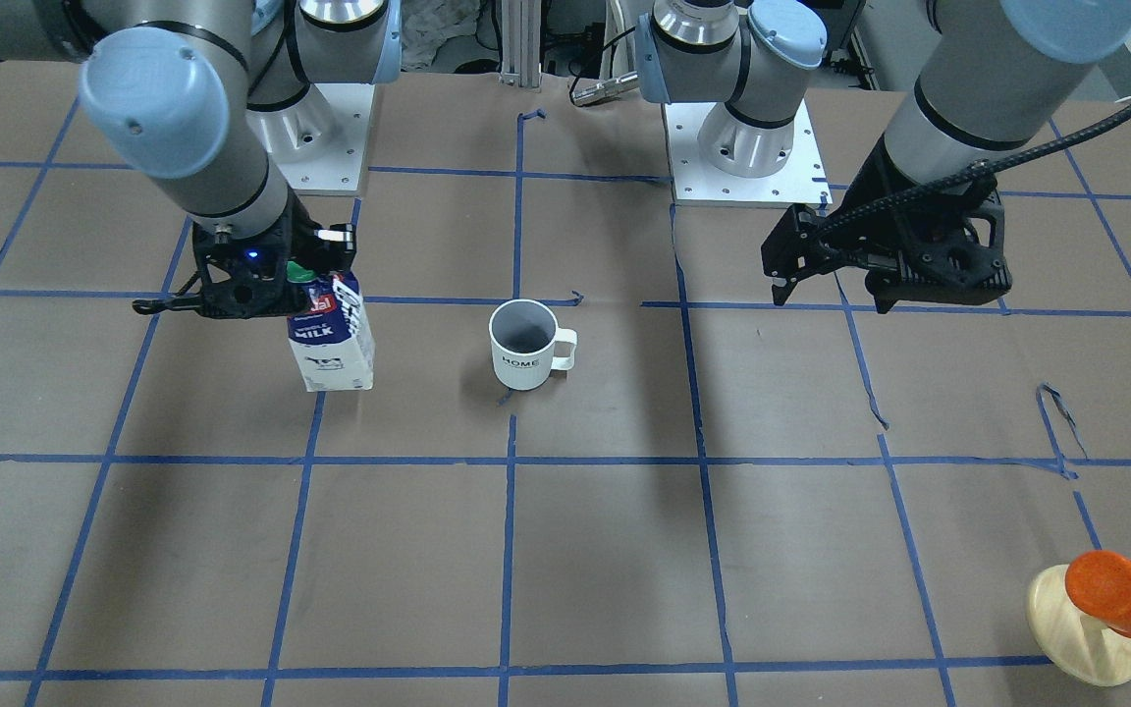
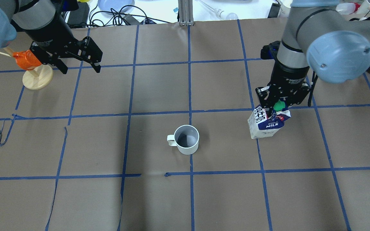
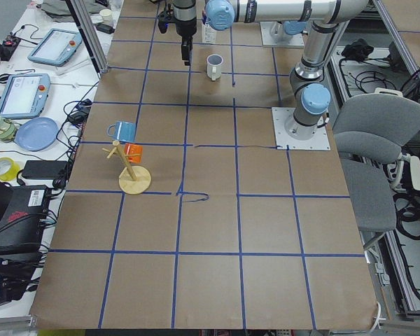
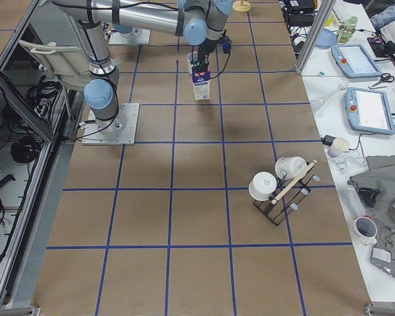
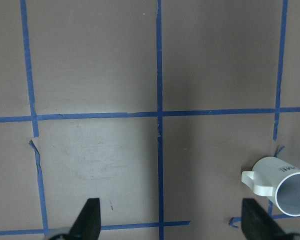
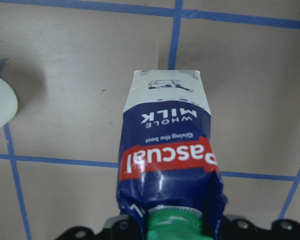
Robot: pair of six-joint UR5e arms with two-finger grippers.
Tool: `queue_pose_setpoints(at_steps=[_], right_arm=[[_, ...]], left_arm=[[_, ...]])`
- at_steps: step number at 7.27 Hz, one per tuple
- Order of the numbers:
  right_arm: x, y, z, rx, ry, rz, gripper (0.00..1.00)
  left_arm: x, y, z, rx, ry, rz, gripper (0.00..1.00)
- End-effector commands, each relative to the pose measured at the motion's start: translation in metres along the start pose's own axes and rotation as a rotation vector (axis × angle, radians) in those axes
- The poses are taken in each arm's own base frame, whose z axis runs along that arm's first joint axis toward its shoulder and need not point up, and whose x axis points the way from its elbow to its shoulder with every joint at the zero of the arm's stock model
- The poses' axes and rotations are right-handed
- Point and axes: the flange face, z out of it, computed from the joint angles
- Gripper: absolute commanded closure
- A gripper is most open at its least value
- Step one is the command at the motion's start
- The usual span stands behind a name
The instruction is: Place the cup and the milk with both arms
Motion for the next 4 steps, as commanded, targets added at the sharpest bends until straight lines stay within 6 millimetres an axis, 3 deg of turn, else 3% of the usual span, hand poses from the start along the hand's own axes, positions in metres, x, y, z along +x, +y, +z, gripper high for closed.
queue_pose_setpoints(at_steps=[1, 2, 4], right_arm=[[-0.075, 0.025, 0.011, 0.001, -0.026, 0.043, 0.83], [-0.1, 0.032, 0.018, 0.008, -0.016, 0.057, 0.82], [-0.107, 0.02, 0.023, 0.031, -0.01, 0.044, 0.82]], left_arm=[[0.0, 0.002, -0.002, 0.001, -0.01, 0.014, 0.0], [0.0, 0.001, 0.001, -0.004, -0.009, 0.014, 0.0], [0.0, 0.0, 0.001, -0.004, -0.007, 0.014, 0.0]])
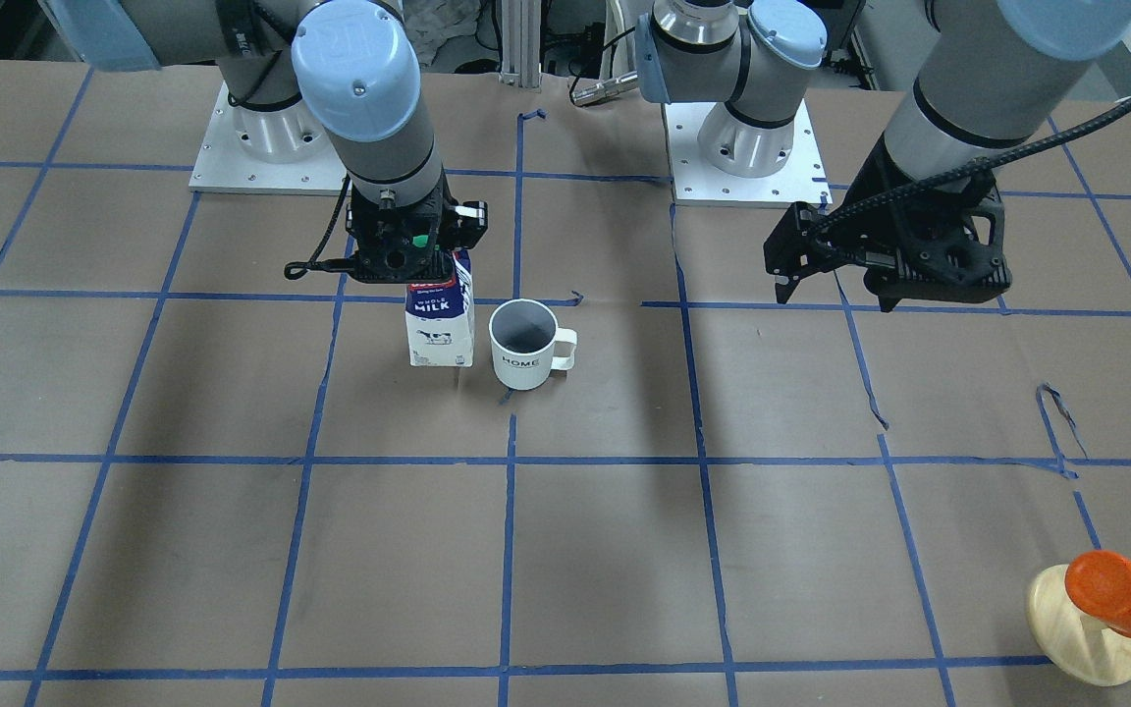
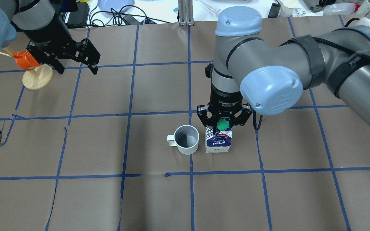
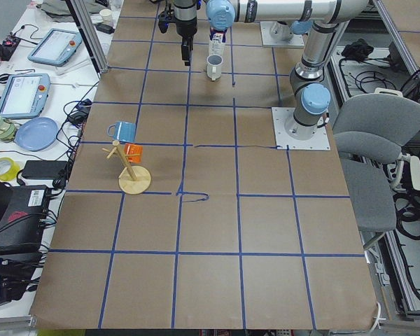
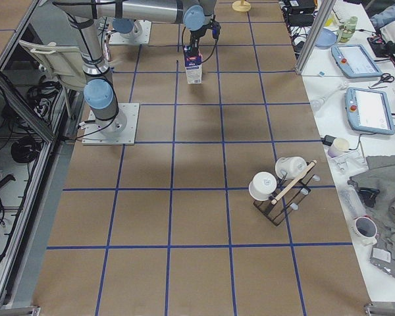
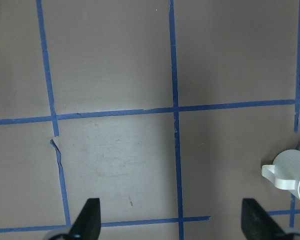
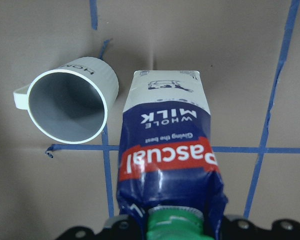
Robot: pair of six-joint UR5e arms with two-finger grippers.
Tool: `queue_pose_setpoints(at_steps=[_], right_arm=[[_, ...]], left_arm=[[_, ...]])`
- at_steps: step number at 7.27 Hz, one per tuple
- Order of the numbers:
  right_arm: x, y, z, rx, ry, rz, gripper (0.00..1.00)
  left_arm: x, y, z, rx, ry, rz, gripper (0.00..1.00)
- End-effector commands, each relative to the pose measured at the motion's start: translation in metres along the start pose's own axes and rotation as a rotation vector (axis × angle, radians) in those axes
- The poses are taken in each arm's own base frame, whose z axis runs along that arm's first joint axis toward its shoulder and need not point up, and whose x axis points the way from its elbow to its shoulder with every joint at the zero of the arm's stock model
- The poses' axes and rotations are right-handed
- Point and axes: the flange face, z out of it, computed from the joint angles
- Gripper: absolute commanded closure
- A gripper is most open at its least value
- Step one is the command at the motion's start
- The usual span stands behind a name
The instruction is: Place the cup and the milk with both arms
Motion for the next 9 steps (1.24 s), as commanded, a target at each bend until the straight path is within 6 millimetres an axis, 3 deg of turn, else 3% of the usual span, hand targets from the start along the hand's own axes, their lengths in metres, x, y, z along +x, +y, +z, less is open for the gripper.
queue_pose_setpoints(at_steps=[1, 3, 4, 5, 6, 8, 9], right_arm=[[-0.006, -0.013, 0.007, 0.021, 0.003, 0.002, 0.82], [-0.006, -0.018, 0.017, 0.005, 0.008, 0.001, 0.81], [-0.005, -0.018, 0.021, -0.003, 0.016, 0.0, 0.75], [-0.005, -0.019, 0.023, -0.005, 0.023, 0.002, 0.18], [-0.005, -0.02, 0.023, -0.007, 0.024, -0.001, 0.0], [-0.002, -0.022, 0.012, 0.019, 0.034, 0.001, 0.0], [0.002, -0.026, -0.009, 0.062, 0.07, 0.001, 0.0]], left_arm=[[0.0, -0.001, 0.001, -0.001, 0.004, -0.001, 0.0], [0.001, -0.002, 0.002, -0.001, 0.011, -0.001, 0.0], [0.001, -0.002, 0.003, -0.003, 0.012, -0.001, 0.0], [0.001, -0.002, 0.002, -0.001, 0.011, -0.001, 0.0], [0.001, -0.001, 0.001, 0.002, 0.012, 0.0, 0.0], [0.001, 0.001, -0.003, 0.008, 0.008, 0.001, 0.0], [0.001, 0.002, -0.003, 0.009, 0.009, 0.001, 0.0]])
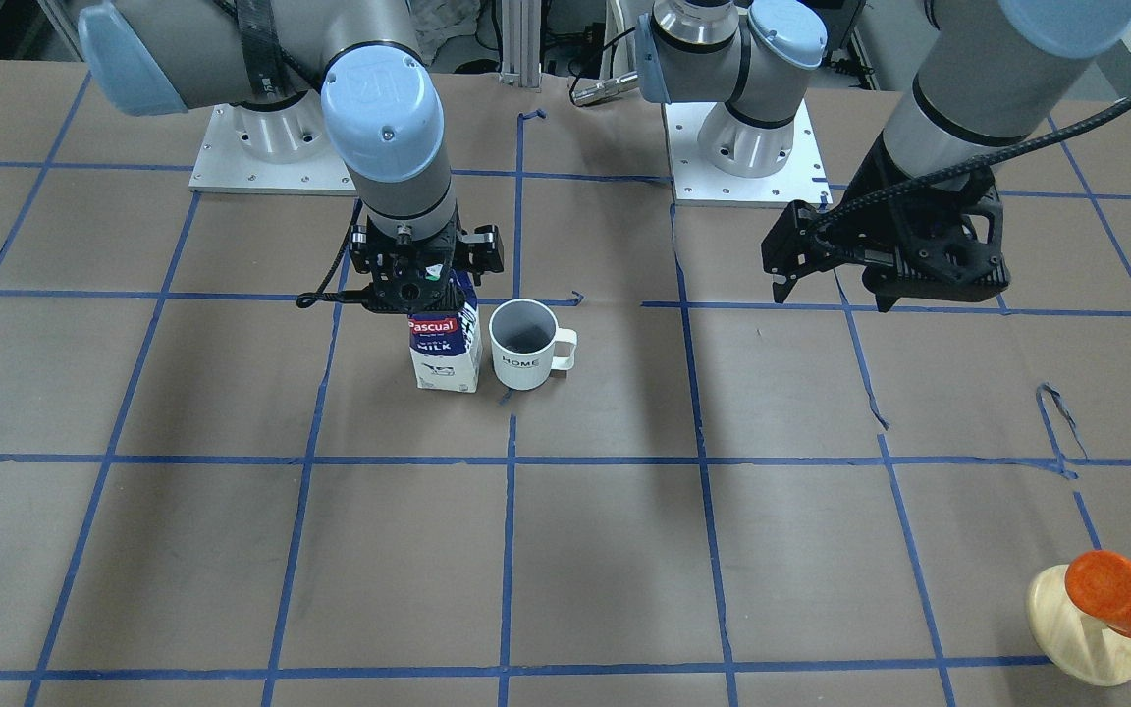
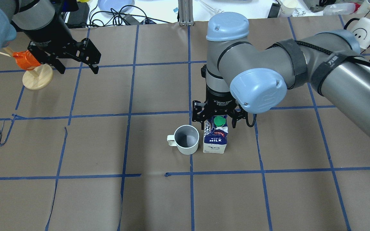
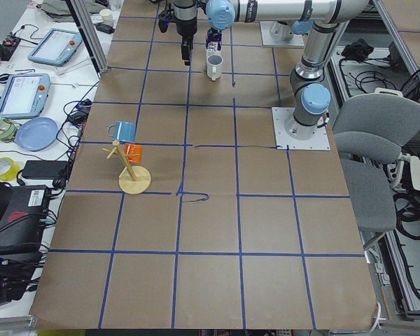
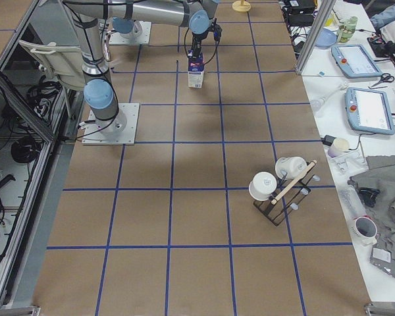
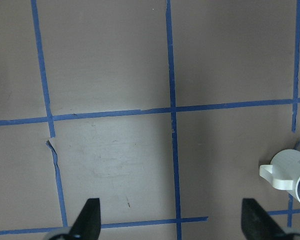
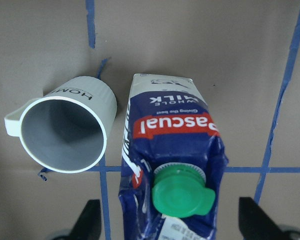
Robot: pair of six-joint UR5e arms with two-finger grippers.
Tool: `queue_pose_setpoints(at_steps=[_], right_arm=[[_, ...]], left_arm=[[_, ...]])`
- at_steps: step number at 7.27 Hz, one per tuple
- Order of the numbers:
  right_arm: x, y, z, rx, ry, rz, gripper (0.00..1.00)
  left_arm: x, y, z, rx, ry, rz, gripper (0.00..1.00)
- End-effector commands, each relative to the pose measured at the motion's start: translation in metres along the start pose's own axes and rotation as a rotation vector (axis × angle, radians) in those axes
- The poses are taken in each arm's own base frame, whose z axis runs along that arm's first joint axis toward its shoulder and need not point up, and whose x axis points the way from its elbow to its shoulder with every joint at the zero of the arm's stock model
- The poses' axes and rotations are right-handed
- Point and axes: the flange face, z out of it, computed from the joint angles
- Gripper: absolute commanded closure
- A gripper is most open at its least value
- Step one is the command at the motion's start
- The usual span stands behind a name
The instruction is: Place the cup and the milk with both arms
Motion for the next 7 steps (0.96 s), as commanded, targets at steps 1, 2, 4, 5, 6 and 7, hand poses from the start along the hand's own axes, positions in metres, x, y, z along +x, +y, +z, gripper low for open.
queue_pose_setpoints(at_steps=[1, 2, 4, 5, 6, 7], right_arm=[[0.006, -0.003, -0.051, 0.062, 0.036, 0.003, 0.0], [0.006, 0.005, -0.093, 0.082, 0.032, 0.003, 0.0], [0.013, 0.022, -0.154, 0.136, 0.067, 0.004, 0.0], [0.014, 0.025, -0.159, 0.157, 0.06, 0.007, 0.0], [0.013, 0.019, -0.167, 0.231, 0.042, 0.008, 0.0], [0.022, 0.009, -0.174, 0.281, 0.027, 0.028, 0.0]], left_arm=[[0.0, 0.002, -0.003, 0.007, 0.001, 0.0, 0.0], [0.001, 0.002, -0.004, 0.007, 0.001, 0.001, 0.0], [0.001, 0.002, -0.004, 0.009, 0.001, 0.001, 0.0], [0.001, 0.002, -0.003, 0.007, 0.001, 0.001, 0.0], [0.001, 0.002, -0.003, 0.007, 0.001, 0.001, 0.0], [0.001, 0.001, -0.002, 0.006, 0.002, 0.003, 0.0]])
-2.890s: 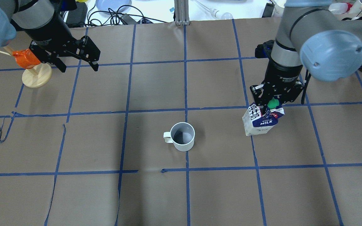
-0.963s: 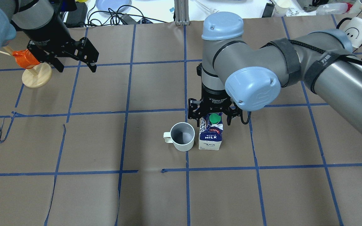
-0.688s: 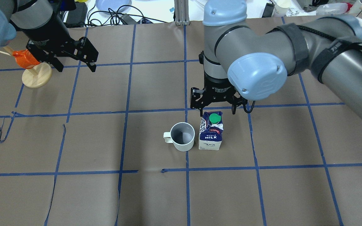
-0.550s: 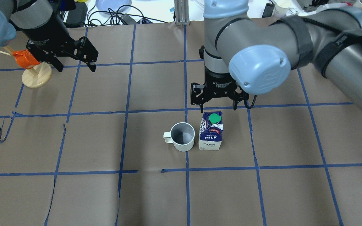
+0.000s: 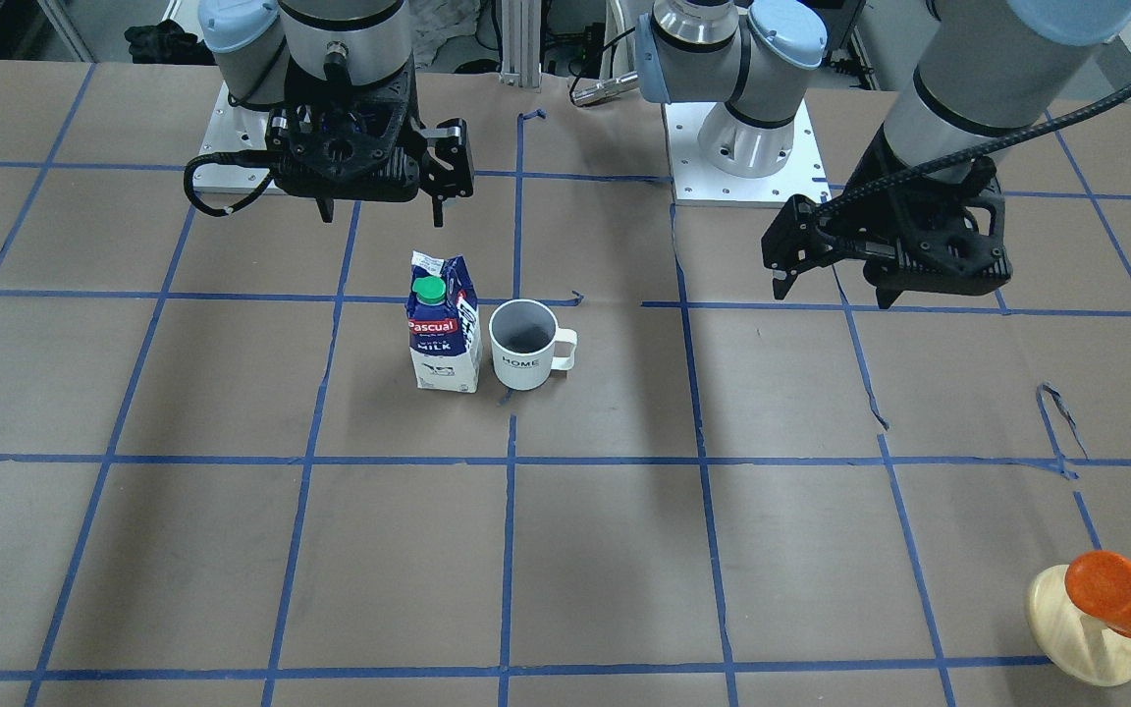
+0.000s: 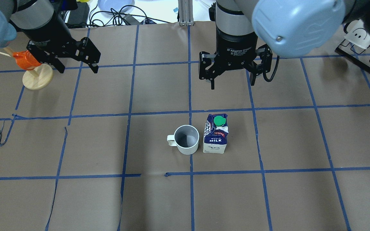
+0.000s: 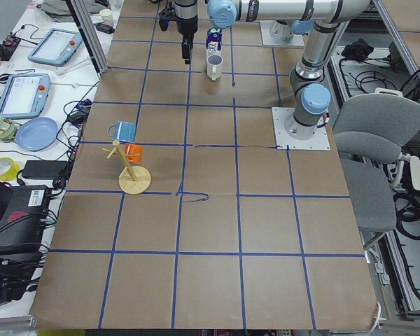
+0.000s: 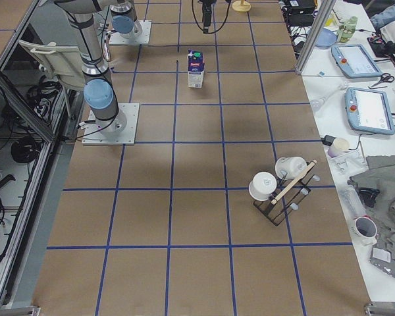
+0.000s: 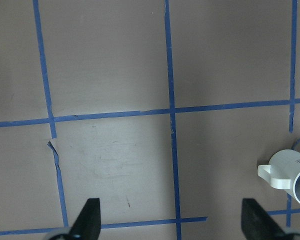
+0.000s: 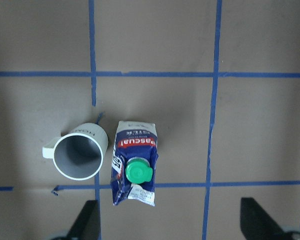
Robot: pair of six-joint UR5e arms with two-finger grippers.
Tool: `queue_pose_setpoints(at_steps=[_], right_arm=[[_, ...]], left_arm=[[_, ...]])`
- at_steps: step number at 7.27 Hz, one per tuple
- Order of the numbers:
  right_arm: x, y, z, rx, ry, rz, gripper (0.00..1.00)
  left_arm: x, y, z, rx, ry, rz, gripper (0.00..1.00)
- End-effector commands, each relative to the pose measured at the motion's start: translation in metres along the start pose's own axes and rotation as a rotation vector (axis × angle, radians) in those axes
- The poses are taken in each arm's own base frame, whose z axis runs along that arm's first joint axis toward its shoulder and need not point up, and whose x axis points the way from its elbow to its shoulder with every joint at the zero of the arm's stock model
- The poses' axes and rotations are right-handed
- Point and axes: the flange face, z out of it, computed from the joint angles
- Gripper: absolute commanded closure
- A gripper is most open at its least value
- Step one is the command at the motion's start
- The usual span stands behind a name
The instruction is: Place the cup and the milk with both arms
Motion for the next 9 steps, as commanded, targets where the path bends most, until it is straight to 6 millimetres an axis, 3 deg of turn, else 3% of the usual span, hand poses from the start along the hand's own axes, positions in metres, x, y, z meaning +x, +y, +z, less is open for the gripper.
queue_pose_setpoints(at_steps=[1, 3, 9], right_arm=[[0.028, -0.021, -0.008, 0.069, -0.019, 0.042, 0.0], [0.074, -0.037, -0.01, 0.07, -0.026, 0.015, 0.0], [0.076, -0.03, -0.003, 0.079, -0.03, 0.01, 0.0]], left_arm=[[0.0, 0.0, 0.001, -0.001, 0.0, 0.001, 0.0], [0.0, -0.001, 0.001, -0.003, 0.0, 0.0, 0.0], [0.0, 0.003, 0.007, -0.007, 0.001, 0.0, 0.0]])
